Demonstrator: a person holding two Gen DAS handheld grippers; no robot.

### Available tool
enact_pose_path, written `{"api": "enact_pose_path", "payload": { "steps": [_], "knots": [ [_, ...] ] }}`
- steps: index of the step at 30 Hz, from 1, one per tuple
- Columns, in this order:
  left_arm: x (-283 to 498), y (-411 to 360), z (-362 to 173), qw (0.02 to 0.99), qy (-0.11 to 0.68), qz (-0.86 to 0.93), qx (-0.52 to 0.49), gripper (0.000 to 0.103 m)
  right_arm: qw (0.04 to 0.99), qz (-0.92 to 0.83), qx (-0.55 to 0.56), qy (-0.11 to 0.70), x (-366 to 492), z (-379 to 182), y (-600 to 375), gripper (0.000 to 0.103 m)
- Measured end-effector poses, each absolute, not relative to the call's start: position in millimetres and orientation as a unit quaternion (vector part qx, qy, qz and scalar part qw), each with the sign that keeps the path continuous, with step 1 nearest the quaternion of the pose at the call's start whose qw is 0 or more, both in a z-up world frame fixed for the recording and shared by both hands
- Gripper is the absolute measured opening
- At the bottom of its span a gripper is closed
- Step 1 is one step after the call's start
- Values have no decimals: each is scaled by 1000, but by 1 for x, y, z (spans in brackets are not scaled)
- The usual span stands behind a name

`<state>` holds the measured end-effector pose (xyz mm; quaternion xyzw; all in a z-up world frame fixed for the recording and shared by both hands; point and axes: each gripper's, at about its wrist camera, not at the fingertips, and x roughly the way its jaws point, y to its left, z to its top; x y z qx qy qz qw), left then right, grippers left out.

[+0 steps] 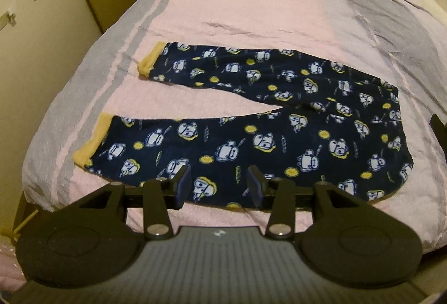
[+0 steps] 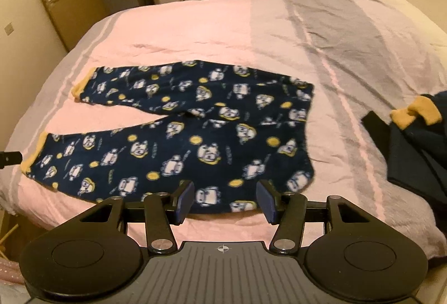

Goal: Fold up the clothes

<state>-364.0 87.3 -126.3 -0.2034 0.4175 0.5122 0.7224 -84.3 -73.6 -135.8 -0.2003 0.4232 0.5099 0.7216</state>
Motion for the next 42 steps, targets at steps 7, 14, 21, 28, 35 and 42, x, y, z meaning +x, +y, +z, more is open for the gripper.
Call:
{"api": "enact_pose_path", "payload": {
  "steps": [7,14,21,28,35,42],
  "knots": [
    [-356,81,-126,728,429,497,-198,41,718,489,-209,448,-76,-138,-80,60],
    [-368,84,-131,716,437,506,-202,44,705,496,-244,445,-94,-142,-66,66],
    [-385,83,-136,706,441,510,-216,44,693,493,-263,456,-104,-152,-56,67],
    [-402,86,-142,691,445,521,-228,44,687,497,-279,450,-118,-153,-45,67],
    [-404,88,-141,690,447,523,-226,44,686,500,-281,448,-124,-155,-41,67],
    [-401,88,-140,691,448,521,-223,44,684,506,-280,445,-129,-153,-35,68]
  ]
}}
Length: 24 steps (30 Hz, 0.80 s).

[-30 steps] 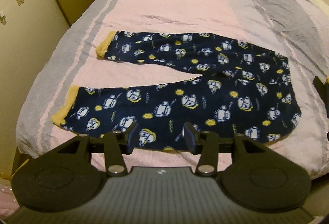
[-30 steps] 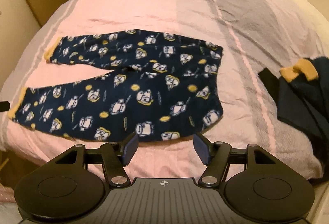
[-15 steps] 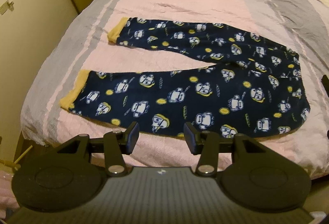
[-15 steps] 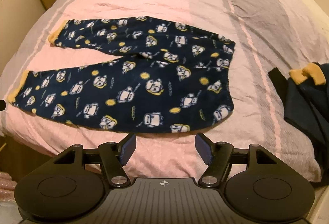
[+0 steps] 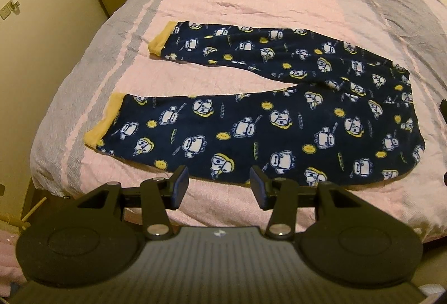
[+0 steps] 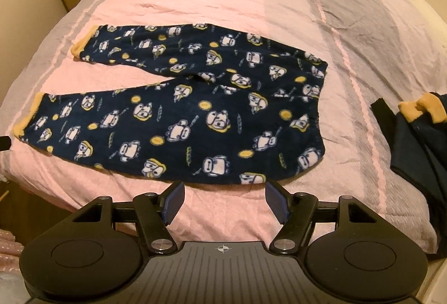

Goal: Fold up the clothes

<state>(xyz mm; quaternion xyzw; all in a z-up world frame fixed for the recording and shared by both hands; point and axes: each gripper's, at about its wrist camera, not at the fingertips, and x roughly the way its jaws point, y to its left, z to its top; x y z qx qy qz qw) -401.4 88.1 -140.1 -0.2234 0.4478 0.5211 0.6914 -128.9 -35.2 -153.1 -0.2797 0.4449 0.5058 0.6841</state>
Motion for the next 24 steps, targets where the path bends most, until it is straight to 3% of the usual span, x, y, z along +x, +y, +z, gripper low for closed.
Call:
{"api": "enact_pose_path", "payload": {
  "steps": [24],
  "knots": [
    [-421,81,-130,673,407,573,-232,48,672,536,-262,438,-111,-157,-31,68]
  ]
}}
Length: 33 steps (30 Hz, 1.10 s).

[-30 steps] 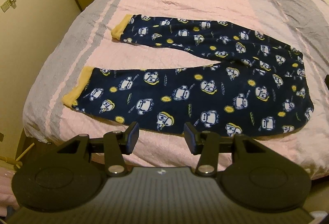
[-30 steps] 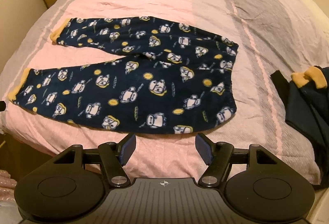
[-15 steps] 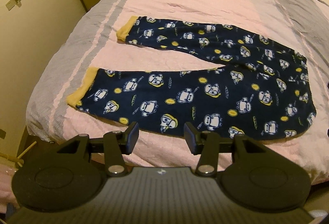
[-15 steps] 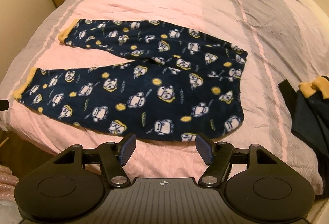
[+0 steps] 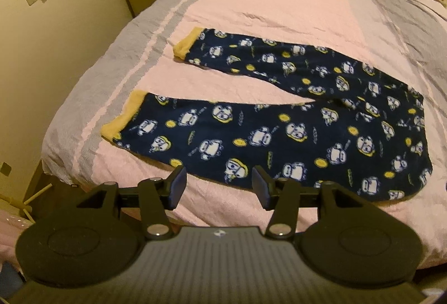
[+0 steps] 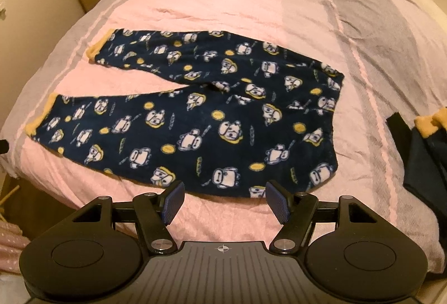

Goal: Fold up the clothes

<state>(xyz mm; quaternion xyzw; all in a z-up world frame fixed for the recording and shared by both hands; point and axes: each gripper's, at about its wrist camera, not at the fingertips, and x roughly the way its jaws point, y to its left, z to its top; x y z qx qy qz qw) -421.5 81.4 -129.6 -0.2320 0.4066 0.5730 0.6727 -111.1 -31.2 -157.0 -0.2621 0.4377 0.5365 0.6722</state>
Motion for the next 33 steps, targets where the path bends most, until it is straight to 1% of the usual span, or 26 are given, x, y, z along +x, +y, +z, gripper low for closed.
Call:
{"api": "enact_pose_path", "payload": {
  "steps": [4,8,13,18,23,26,29,33],
  "knots": [
    [-428,89,-125,678,396,573,-234,51,695,519,-227,444,-93,-157,-35,68],
    [-433,99,-126,688,392,567,-227,62,716,514,-175,439,-75,-152,-38,68],
    [-420,130,-133,711,398,541,-212,62,743,523,-94,406,-64,-144,-47,68],
    [-389,176,-142,755,391,493,-185,63,753,496,-56,429,-48,-153,-37,68],
    [-362,235,-159,790,404,421,-187,63,777,453,-59,434,-33,-164,-6,68],
    [-341,271,-178,800,432,377,-180,63,784,429,-83,440,-25,-177,23,68],
    [-320,297,-200,807,456,340,-159,63,781,414,-95,459,-19,-200,49,68],
    [-299,326,-234,815,477,295,-145,63,761,401,-140,490,-18,-241,79,68]
  ]
}}
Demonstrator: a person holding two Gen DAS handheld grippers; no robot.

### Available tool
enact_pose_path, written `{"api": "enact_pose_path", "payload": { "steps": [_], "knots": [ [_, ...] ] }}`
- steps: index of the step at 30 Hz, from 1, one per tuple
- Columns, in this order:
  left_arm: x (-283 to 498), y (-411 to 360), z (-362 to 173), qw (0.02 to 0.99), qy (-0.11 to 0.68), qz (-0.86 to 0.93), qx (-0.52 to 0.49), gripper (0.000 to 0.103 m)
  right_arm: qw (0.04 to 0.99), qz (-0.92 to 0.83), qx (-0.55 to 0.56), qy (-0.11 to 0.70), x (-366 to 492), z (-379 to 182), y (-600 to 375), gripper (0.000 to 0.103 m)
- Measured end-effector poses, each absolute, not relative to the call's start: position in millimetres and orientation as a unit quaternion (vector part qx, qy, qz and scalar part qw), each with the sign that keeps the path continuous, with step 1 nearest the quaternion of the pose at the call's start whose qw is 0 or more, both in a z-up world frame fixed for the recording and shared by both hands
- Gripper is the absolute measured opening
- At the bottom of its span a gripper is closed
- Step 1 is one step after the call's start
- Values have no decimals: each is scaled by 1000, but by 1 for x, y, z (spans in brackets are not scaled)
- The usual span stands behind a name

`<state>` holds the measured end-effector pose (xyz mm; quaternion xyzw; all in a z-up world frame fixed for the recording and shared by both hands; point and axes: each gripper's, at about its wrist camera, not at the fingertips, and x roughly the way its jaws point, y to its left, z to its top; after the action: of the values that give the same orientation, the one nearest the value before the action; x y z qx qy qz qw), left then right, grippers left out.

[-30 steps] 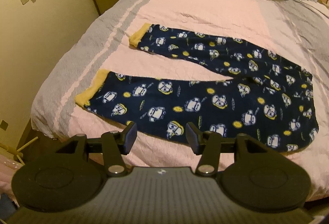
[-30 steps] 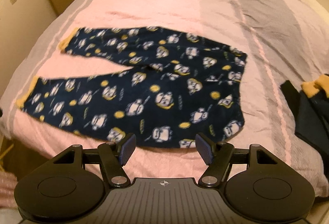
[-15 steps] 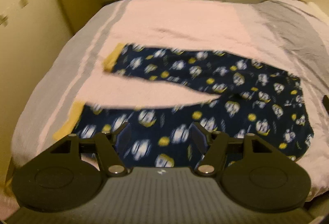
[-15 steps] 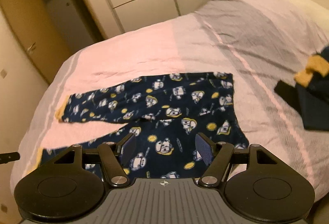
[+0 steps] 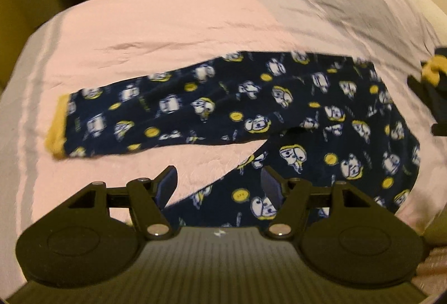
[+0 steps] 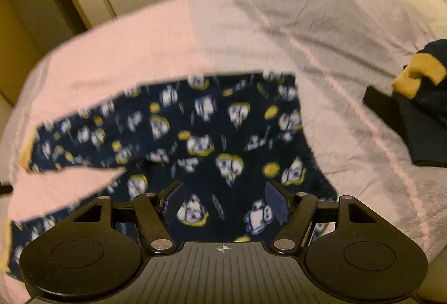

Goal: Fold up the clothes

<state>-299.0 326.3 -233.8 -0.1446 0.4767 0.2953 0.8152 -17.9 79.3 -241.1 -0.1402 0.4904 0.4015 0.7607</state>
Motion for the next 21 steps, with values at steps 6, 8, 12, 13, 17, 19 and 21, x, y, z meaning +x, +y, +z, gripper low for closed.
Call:
{"api": "enact_pose_path", "payload": {
  "steps": [6,8,12,13,17,19,21],
  "knots": [
    [-269,378,-287,830,487,238,-133,62,715,439,-209,503,3,-298,128,67],
    [-257,399,-301,837,482,225,-127,62,704,459,-229,492,20,-312,146,67],
    [-227,451,-328,855,471,198,-90,60,683,502,-267,459,60,-336,192,67],
    [-217,466,-335,857,469,195,-83,59,679,514,-274,446,71,-341,205,67],
    [-179,523,-362,865,464,182,-53,45,677,537,-296,408,115,-361,256,67],
    [-165,547,-374,868,461,180,-38,45,677,545,-302,393,135,-371,280,67],
    [-155,569,-385,868,463,178,-25,45,674,549,-310,386,151,-382,303,67]
  ]
}}
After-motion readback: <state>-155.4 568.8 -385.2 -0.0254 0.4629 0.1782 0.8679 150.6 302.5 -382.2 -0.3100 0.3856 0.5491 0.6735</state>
